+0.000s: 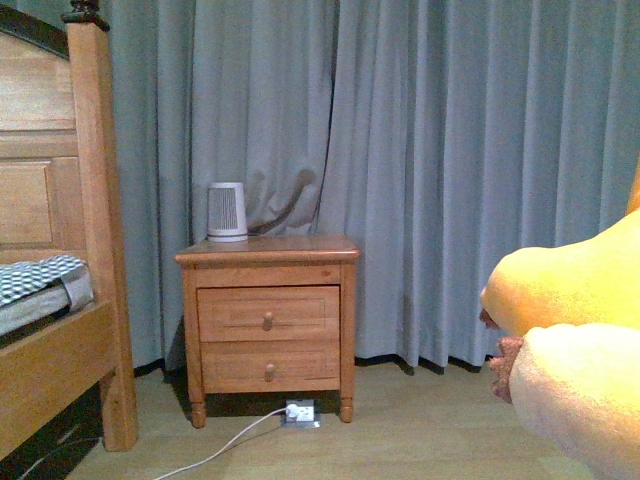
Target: Put away toys
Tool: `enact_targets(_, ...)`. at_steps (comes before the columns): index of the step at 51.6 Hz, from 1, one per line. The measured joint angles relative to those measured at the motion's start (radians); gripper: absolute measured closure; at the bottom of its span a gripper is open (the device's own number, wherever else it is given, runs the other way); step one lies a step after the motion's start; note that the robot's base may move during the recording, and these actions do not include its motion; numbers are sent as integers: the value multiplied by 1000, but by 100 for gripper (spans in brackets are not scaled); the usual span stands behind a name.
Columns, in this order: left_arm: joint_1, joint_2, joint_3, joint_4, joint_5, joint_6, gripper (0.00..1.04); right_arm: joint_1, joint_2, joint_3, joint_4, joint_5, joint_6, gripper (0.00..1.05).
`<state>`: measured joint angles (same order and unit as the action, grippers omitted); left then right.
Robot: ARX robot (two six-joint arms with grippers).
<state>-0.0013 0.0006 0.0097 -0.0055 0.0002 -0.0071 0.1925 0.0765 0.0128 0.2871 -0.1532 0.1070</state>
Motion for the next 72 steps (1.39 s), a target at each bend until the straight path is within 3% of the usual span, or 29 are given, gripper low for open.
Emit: enact_targets(72,0,0,0,0,0,0,6,0,0,0,0,1,0,97)
